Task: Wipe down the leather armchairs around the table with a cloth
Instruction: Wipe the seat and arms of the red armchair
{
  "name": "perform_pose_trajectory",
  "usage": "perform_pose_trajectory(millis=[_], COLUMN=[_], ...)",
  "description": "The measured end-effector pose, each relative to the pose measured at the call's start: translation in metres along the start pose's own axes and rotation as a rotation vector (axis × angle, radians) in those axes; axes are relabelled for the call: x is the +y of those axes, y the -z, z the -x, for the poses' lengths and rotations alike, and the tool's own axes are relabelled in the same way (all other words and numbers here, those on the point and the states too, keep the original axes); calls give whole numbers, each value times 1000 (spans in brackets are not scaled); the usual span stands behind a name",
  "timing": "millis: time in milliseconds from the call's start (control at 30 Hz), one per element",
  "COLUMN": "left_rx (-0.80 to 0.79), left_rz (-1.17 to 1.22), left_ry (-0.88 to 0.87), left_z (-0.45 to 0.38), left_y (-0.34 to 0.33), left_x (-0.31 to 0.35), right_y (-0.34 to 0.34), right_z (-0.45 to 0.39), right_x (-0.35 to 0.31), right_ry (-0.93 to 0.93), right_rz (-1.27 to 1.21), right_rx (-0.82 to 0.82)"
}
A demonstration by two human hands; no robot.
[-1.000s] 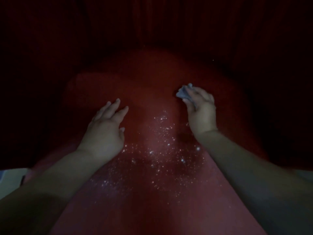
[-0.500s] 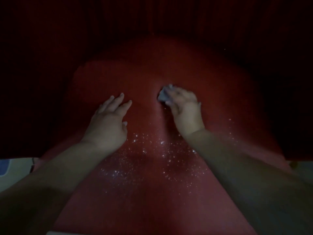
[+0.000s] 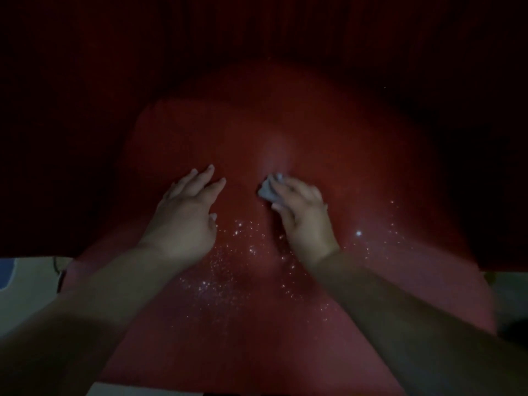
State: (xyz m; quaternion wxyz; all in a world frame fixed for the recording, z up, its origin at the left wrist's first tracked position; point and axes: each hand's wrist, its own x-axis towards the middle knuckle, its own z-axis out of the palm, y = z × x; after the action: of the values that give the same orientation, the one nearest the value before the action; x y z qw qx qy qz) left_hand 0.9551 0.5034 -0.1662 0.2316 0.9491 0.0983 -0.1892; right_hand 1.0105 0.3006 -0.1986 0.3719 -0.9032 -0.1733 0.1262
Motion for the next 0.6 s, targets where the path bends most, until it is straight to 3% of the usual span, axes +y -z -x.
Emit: perform_pose_trajectory(millis=[133, 267, 400, 600], left_rx=[-69, -34, 12, -25], left_rz=[-59, -50, -33, -28], left_ry=[-35, 16, 118, 191], left_z=[8, 16, 22, 44], left_y=[-2, 1, 5, 7], left_x=[-6, -18, -31, -48], right_y=[0, 0, -20, -18], right_z=[41, -16, -29, 68], right_x=[-6, -14, -24, -14], right_ry=[49, -10, 55, 238], right_rz=[-55, -80, 50, 79], right_rx=[-4, 84, 71, -122])
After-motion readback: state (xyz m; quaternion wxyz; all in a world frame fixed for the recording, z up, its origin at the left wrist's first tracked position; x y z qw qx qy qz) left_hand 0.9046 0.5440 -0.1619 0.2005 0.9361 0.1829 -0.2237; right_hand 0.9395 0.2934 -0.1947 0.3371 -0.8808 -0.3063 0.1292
